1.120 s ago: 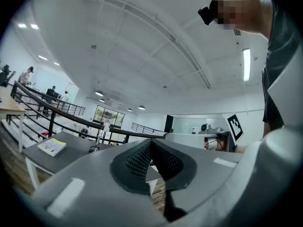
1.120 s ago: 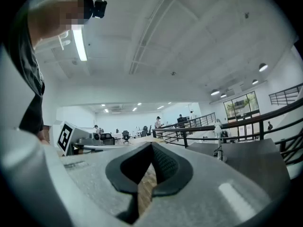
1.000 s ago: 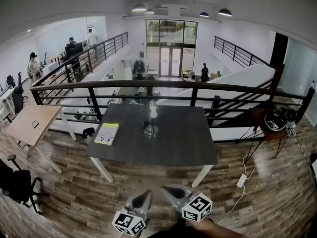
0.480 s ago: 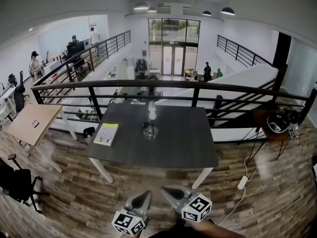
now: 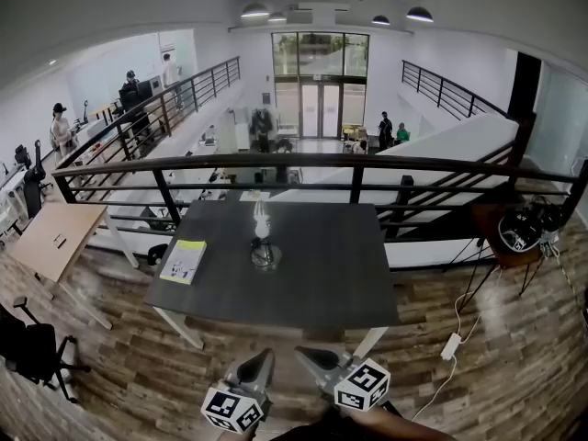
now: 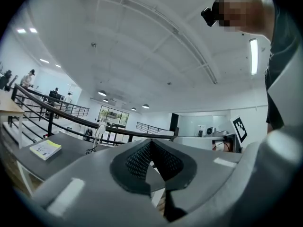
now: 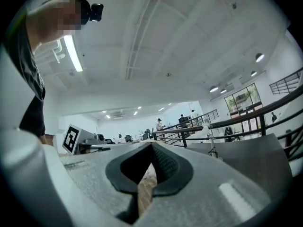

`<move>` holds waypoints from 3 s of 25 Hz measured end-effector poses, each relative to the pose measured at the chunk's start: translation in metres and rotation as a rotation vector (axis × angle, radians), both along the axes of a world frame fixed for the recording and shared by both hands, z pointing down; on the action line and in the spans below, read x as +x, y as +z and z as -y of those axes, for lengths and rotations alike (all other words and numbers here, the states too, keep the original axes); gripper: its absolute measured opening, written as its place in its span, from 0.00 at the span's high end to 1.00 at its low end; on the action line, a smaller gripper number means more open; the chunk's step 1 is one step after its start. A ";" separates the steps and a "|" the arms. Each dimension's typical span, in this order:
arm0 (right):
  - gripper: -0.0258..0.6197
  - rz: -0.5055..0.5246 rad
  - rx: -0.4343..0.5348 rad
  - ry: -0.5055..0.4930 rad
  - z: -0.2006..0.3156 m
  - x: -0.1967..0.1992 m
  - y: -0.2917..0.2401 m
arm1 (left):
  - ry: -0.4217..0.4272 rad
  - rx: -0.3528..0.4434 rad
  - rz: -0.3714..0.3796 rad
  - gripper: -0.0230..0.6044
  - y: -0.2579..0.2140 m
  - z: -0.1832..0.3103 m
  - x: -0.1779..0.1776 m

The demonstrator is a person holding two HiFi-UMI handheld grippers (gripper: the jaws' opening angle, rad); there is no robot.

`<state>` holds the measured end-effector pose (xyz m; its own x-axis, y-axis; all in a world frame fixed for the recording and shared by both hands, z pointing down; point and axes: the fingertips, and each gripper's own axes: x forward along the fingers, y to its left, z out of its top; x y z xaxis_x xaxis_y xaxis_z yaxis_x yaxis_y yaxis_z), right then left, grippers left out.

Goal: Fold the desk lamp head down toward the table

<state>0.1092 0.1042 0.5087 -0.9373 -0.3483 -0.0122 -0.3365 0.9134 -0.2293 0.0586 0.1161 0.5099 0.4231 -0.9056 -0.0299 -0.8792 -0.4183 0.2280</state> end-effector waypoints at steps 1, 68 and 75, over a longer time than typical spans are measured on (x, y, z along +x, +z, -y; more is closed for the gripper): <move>0.96 0.001 0.002 -0.005 0.011 0.005 -0.002 | -0.004 0.000 0.000 0.96 -0.001 0.011 0.004; 0.72 -0.173 -0.060 0.258 0.374 -0.170 -0.005 | 0.276 -0.003 0.010 0.96 0.000 0.348 -0.174; 0.57 -0.256 -0.105 0.273 0.422 -0.179 0.007 | 0.241 -0.031 0.007 0.96 0.006 0.369 -0.178</move>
